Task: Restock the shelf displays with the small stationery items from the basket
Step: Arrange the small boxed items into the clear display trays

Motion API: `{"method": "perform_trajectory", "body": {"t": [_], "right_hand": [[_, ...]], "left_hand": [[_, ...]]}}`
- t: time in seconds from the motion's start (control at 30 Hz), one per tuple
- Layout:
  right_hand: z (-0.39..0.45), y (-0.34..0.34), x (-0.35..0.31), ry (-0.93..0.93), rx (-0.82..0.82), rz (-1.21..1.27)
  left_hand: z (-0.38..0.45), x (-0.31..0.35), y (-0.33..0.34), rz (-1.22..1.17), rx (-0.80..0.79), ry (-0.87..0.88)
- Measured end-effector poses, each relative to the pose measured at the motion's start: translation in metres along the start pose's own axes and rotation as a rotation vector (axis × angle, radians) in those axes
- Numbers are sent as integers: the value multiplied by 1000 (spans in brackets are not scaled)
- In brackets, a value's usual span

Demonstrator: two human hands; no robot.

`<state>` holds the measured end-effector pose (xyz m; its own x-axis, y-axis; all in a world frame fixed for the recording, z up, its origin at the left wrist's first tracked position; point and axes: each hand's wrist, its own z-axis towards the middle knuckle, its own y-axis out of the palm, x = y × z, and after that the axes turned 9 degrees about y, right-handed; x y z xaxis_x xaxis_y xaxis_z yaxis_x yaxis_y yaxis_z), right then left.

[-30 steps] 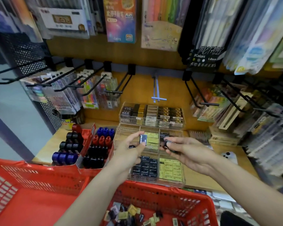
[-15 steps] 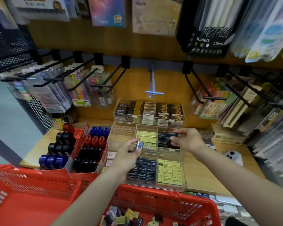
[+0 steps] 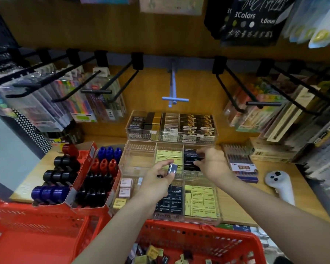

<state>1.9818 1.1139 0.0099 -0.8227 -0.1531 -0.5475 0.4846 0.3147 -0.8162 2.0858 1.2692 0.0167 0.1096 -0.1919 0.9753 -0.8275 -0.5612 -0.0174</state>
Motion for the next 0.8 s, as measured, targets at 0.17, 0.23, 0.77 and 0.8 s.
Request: {"method": "perform_trajectory", "body": {"t": [0.17, 0.23, 0.77, 0.8], "right_hand": [[-3, 3, -2, -34, 3, -55], [-4, 5, 0, -58, 18, -80], [-17, -10, 1, -320, 109, -282], [-22, -15, -2, -353, 24, -174]], "left_hand": [[-2, 0, -2, -36, 14, -7], [-3, 0, -4, -31, 12, -6], [-7, 2, -13, 5, 72, -2], [-9, 4, -14, -3, 77, -8]]}}
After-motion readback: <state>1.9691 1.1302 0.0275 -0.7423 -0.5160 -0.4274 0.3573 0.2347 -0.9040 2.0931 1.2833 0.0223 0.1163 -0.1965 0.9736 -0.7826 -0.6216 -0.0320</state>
